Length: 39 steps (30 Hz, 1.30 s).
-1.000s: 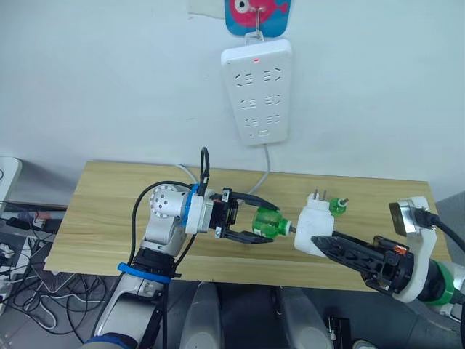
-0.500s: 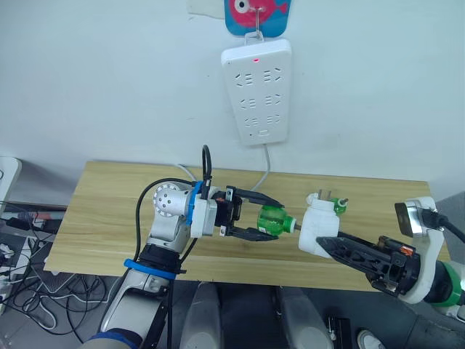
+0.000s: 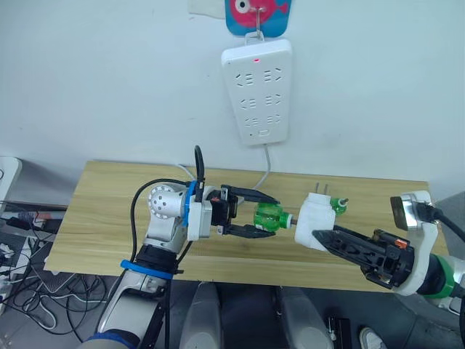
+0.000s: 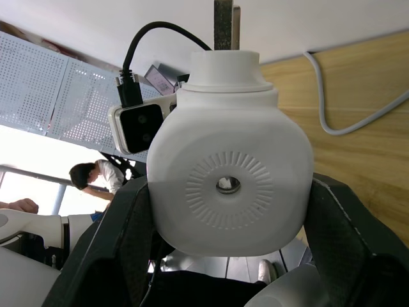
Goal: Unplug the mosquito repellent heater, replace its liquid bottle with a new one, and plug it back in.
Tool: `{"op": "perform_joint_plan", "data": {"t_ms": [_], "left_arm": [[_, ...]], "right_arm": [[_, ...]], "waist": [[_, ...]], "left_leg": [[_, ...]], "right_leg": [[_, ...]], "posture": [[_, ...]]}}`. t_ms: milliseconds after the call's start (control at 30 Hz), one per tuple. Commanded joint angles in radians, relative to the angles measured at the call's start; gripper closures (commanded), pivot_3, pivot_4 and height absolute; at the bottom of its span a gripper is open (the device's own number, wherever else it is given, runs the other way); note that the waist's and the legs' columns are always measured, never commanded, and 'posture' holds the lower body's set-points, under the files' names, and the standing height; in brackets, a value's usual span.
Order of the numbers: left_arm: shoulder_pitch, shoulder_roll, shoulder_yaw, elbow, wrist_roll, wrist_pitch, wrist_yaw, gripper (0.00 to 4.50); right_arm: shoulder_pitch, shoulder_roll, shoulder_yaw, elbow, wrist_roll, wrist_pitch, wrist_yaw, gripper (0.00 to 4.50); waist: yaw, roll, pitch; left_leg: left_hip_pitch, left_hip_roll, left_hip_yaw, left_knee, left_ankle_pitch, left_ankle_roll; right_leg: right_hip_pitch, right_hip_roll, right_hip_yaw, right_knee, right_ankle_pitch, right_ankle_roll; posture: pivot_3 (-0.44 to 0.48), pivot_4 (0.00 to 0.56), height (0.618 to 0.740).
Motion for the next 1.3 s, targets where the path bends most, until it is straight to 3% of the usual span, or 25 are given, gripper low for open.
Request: {"op": "perform_joint_plan", "data": {"t_ms": [33, 400, 667, 1000, 1300], "left_arm": [[-0.003, -0.012, -0.090, -0.035, 0.005, -0.045, -0.030, 2.25], [-0.031, 0.014, -0.136, 0.006, -0.035, -0.129, -0.031, 2.25], [-0.026, 0.008, -0.120, 0.002, -0.015, -0.087, -0.001, 2.25], [-0.052, 0.036, -0.075, 0.059, -0.009, -0.077, 0.004, 2.25], [-0.074, 0.003, -0.076, 0.059, 0.000, -0.068, 0.041, 2.25]], "right_arm": [[-0.012, -0.004, -0.003, -0.045, 0.018, -0.004, 0.002, 1.52], [-0.030, 0.004, -0.047, 0.004, 0.018, 0.032, 0.009, 1.52], [-0.041, 0.016, -0.055, 0.005, 0.018, 0.047, 0.027, 1.52], [0.144, -0.035, -0.245, 0.007, 0.018, 0.110, 0.199, 1.52], [0.147, -0.051, -0.210, -0.004, 0.018, 0.077, 0.176, 1.52]], "waist": [[0.000, 0.000, 0.000], [0.000, 0.000, 0.000], [0.000, 0.000, 0.000], [0.000, 0.000, 0.000], [0.000, 0.000, 0.000]], "left_leg": [[0.000, 0.000, 0.000, 0.000, 0.000, 0.000], [0.000, 0.000, 0.000, 0.000, 0.000, 0.000], [0.000, 0.000, 0.000, 0.000, 0.000, 0.000], [0.000, 0.000, -0.001, 0.001, 0.000, 0.000], [0.000, 0.000, -0.001, 0.001, 0.000, 0.000]], "right_leg": [[0.000, 0.000, 0.000, 0.000, 0.000, 0.000], [0.000, 0.000, 0.000, 0.000, 0.000, 0.000], [0.000, 0.000, 0.000, 0.000, 0.000, 0.000], [0.001, 0.000, -0.001, 0.001, 0.000, 0.000], [0.001, 0.000, 0.000, 0.001, 0.000, 0.000]], "posture": [[0.027, 0.345, 0.740], [0.026, 0.336, 0.740], [0.031, 0.341, 0.740], [0.031, 0.348, 0.740], [0.024, 0.353, 0.740]]}}
